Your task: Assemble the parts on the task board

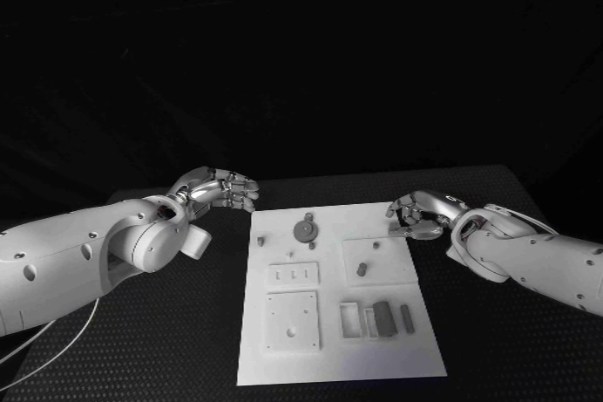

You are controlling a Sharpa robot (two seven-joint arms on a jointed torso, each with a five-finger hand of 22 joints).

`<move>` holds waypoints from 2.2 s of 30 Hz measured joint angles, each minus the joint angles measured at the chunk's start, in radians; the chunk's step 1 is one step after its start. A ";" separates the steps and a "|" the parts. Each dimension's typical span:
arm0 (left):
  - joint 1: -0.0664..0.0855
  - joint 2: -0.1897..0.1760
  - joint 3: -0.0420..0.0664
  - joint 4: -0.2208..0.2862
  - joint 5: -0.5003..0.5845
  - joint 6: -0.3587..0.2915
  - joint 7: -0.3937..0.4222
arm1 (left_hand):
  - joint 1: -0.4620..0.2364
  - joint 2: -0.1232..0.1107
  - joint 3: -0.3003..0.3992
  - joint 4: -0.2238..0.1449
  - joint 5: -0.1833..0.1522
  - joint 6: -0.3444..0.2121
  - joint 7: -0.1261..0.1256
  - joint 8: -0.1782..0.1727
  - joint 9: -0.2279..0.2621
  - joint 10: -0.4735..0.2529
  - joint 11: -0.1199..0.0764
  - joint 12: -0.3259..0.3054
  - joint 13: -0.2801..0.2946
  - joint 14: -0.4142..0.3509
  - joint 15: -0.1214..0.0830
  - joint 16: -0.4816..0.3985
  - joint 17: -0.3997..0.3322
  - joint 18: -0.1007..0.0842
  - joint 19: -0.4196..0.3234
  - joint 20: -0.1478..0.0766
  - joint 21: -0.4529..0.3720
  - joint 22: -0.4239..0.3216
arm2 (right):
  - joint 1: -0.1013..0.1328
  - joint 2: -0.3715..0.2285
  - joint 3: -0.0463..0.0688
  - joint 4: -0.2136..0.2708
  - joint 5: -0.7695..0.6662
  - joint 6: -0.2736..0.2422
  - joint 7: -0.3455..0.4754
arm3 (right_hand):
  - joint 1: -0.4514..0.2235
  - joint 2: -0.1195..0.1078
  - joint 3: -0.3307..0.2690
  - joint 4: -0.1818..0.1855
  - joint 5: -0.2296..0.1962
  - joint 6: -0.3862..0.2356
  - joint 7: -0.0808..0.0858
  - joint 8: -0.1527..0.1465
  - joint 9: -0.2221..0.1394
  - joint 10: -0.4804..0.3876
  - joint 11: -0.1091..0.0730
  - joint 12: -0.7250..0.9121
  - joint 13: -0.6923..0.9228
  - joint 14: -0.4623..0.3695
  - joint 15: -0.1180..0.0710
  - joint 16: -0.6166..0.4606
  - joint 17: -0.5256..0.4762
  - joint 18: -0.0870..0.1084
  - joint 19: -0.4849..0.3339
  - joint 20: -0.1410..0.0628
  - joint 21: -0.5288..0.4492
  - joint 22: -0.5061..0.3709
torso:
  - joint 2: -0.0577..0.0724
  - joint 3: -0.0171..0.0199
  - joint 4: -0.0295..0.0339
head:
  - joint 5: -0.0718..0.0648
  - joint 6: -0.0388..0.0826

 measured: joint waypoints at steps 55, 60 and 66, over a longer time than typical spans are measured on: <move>0.000 -0.001 0.000 -0.002 -0.001 0.000 -0.003 | 0.000 0.000 0.000 0.000 0.000 0.000 0.000 0.000 0.001 0.000 0.000 0.000 0.002 0.000 0.000 -0.004 0.003 0.000 0.000 0.000 -0.003 0.001 | -0.032 0.040 0.003 -0.053 -0.039 -0.026 -0.016 | 0.036 0.131 -0.004 -0.040 0.000 0.066 -0.031 0.049 0.018 0.024 -0.038 0.020 -0.029 0.017 -0.034 0.004 0.002 0.001 0.006 -0.006 0.011 0.001 | 0.000 -0.0012 0.0015 | -0.002 -0.012; 0.000 0.000 0.000 -0.003 -0.006 0.000 -0.004 | 0.000 0.000 0.000 0.000 0.000 0.000 0.000 0.000 0.004 0.012 -0.001 0.000 0.008 0.004 0.004 -0.004 0.007 0.000 0.000 0.000 -0.004 0.004 | -0.033 0.046 0.002 -0.054 -0.039 -0.036 -0.020 | 0.030 0.147 -0.004 -0.040 0.000 0.077 -0.042 0.055 0.020 0.029 -0.043 0.021 -0.032 0.021 -0.037 0.004 0.002 0.001 0.012 -0.011 0.011 0.001 | 0.000 -0.0011 0.0013 | -0.002 -0.012; 0.000 0.001 0.000 -0.003 -0.029 -0.001 -0.006 | 0.000 0.000 0.001 0.005 0.000 0.028 -0.017 0.010 0.013 0.047 -0.022 0.011 0.021 0.022 -0.005 -0.004 0.018 -0.007 0.008 -0.007 -0.004 0.010 | -0.034 0.056 0.013 -0.042 -0.039 -0.060 -0.033 | 0.026 0.151 -0.009 -0.046 -0.001 0.093 -0.055 0.068 0.025 0.038 -0.052 0.021 -0.035 0.033 -0.046 0.004 0.001 0.001 0.018 -0.014 0.016 0.000 | 0.000 -0.0009 0.0012 | -0.001 -0.010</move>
